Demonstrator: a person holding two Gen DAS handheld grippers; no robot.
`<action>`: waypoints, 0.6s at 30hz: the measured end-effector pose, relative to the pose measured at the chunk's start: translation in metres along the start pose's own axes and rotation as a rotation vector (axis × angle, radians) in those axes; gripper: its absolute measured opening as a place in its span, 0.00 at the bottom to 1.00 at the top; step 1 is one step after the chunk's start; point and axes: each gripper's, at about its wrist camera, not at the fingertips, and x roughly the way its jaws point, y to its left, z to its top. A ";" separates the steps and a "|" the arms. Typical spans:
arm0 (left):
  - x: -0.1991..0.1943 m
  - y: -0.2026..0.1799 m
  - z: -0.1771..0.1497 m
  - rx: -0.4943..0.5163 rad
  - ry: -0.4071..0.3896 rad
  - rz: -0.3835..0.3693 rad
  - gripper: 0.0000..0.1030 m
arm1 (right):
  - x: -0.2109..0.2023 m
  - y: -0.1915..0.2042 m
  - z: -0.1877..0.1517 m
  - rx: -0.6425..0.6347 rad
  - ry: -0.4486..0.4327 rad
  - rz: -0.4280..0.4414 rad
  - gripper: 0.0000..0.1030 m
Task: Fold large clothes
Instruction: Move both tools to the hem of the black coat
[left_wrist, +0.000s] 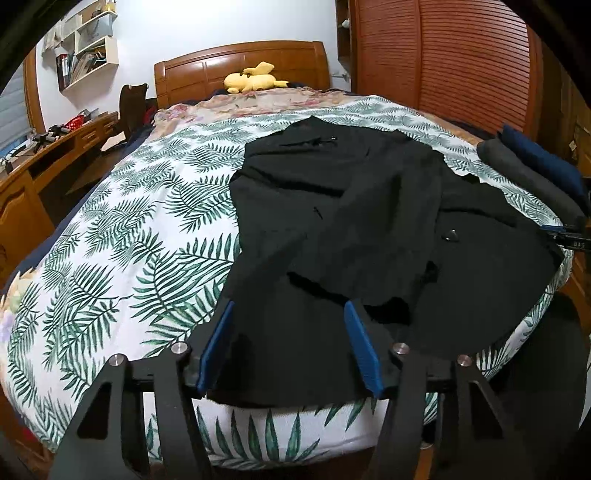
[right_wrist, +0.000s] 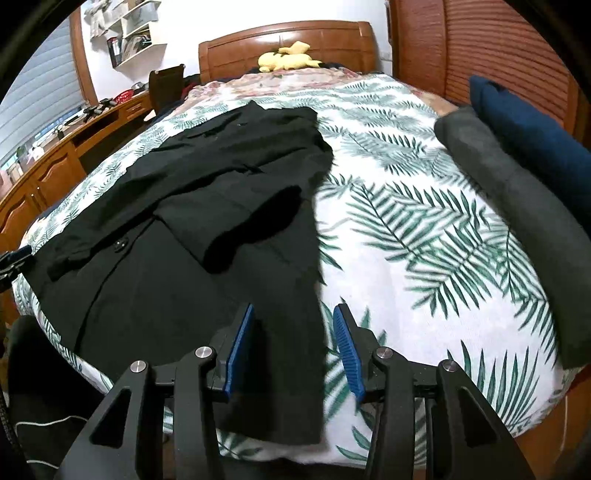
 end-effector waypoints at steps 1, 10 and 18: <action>-0.001 0.000 0.000 -0.004 0.001 0.004 0.60 | -0.001 -0.002 -0.002 0.004 0.002 0.006 0.45; 0.002 0.014 -0.001 -0.064 0.026 0.026 0.56 | -0.008 0.002 -0.001 -0.036 0.040 0.092 0.45; 0.012 0.019 -0.012 -0.060 0.069 0.015 0.55 | -0.019 0.006 -0.005 -0.017 -0.008 0.154 0.45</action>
